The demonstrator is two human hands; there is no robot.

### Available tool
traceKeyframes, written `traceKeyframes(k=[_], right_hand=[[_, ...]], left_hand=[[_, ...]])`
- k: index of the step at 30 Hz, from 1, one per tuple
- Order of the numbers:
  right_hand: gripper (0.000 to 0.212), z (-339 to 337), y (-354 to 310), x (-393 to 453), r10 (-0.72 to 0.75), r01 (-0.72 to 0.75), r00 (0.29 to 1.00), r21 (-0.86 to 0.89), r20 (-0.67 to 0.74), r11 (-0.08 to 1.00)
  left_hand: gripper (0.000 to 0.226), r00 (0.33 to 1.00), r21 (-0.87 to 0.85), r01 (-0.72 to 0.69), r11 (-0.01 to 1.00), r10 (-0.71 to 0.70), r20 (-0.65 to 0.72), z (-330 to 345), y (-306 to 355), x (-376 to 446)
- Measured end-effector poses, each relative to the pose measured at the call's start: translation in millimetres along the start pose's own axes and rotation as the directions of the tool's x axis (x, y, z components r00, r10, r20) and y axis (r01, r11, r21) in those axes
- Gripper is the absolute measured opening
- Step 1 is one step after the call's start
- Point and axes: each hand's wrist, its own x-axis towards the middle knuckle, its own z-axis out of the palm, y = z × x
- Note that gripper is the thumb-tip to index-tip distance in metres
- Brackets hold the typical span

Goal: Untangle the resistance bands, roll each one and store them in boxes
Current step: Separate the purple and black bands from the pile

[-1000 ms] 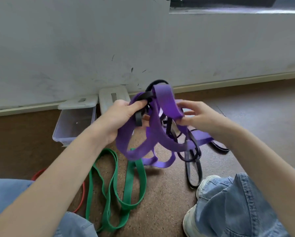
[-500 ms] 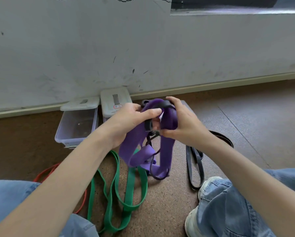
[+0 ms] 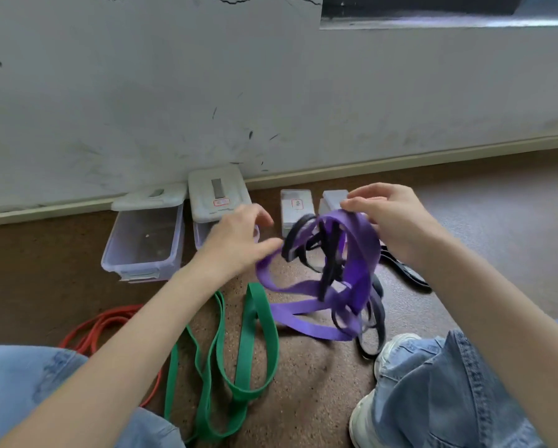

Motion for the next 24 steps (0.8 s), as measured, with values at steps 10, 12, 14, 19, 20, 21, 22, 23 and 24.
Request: traceKeyframes(k=[10, 12, 14, 19, 20, 21, 22, 23, 24], right_hand=[[0.014, 8.7, -2.1, -9.7, -0.027, -0.034, 0.994, 0.543, 0.104, 0.839], [0.016, 10.6, -2.6, -10.4, 0.010, -0.082, 0.993, 0.605, 0.121, 0.792], [0.019, 16.2, -2.5, -12.4, 0.027, -0.140, 0.984, 0.661, 0.179, 0.737], [0.023, 24.3, 1.2, -14.8, -0.095, -0.092, 0.946, 0.536, 0.311, 0.839], [0.020, 20.0, 0.5, -13.5, -0.130, -0.008, 0.950, 0.436, 0.286, 0.900], [0.016, 14.5, 0.0, -12.4, -0.149, 0.054, 0.952, 0.331, 0.269, 0.942], [0.011, 8.2, -0.7, -12.5, -0.142, 0.076, 0.948, 0.231, 0.284, 0.970], [0.013, 4.2, -0.4, -14.0, -0.122, 0.080, 0.933, 0.135, 0.339, 0.988], [0.022, 2.8, 1.4, -16.5, -0.095, 0.095, 0.902, 0.022, 0.420, 0.995]], left_hand=[[0.021, 0.973, -0.692, 0.155, 0.705, 0.010, 0.229, 18.8, 27.1, -11.4], [0.038, 0.951, -0.658, 0.166, 0.734, 0.058, 0.305, 16.3, 23.1, -12.7], [0.059, 0.942, -0.593, 0.168, 0.787, 0.049, 0.332, 24.7, 26.9, -15.1], [0.039, 0.999, -0.597, 0.026, 0.801, -0.010, 0.031, 36.9, 35.0, -14.8], [0.028, 0.999, -0.610, 0.033, 0.791, -0.034, 0.010, 34.7, 33.0, -13.7], [0.019, 0.996, -0.665, 0.065, 0.744, -0.087, 0.000, 31.1, 30.8, -11.7], [0.015, 0.988, -0.744, 0.111, 0.659, -0.157, 0.008, 26.0, 29.2, -9.5], [0.013, 0.976, -0.823, 0.152, 0.548, -0.217, 0.036, 20.8, 28.7, -6.9], [0.011, 0.967, -0.878, 0.171, 0.447, -0.245, 0.063, 16.0, 28.5, -4.5]])
